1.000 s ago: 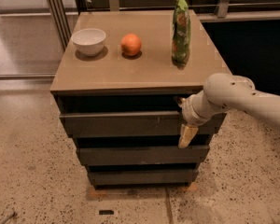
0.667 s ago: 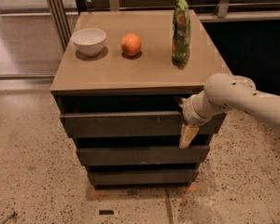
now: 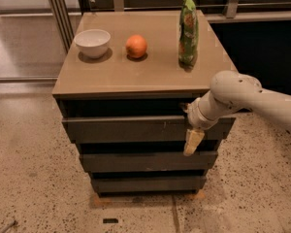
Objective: Open top drawer
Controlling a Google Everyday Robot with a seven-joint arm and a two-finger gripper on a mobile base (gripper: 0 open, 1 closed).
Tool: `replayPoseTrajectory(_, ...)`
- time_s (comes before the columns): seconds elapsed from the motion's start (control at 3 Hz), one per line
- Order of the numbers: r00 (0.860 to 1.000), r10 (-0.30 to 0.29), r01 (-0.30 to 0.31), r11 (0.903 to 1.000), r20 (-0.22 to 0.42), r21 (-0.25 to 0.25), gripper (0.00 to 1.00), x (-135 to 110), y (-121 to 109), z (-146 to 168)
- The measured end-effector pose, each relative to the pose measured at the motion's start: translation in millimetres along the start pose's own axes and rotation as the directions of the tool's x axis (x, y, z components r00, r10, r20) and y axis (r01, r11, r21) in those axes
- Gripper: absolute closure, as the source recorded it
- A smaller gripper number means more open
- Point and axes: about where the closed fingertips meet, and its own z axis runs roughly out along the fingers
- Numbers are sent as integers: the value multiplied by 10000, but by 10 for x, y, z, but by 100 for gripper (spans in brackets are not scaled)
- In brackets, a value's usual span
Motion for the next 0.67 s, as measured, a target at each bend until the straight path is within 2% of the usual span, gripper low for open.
replayPoseTrajectory(0.33, 9990, 439, -428, 9964, 131, -737, 0, -26, 91, -1)
replayPoseTrajectory(0.67, 9957, 908, -877, 9882, 193, -1254, 0, -43, 198, -55)
